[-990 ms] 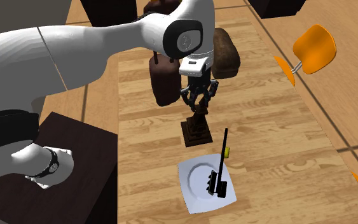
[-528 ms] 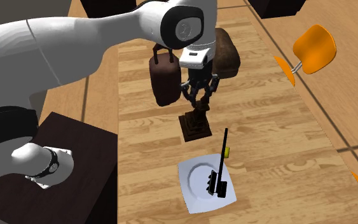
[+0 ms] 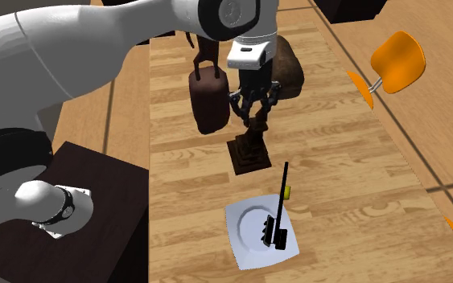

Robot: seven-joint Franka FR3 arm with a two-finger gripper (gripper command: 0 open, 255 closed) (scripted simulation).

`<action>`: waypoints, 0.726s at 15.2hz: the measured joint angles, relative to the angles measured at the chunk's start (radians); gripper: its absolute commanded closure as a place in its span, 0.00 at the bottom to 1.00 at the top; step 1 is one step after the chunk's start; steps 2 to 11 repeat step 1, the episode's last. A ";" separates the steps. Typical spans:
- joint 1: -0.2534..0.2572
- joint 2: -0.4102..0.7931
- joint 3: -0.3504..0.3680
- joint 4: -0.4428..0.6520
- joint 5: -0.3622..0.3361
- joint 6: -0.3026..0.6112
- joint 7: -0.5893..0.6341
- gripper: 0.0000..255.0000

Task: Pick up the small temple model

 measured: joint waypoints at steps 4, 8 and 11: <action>0.002 0.000 0.000 0.009 0.000 -0.007 -0.004 1.00; 0.002 0.000 0.000 0.009 0.000 -0.007 -0.004 1.00; 0.002 0.000 0.000 0.009 0.000 -0.007 -0.004 1.00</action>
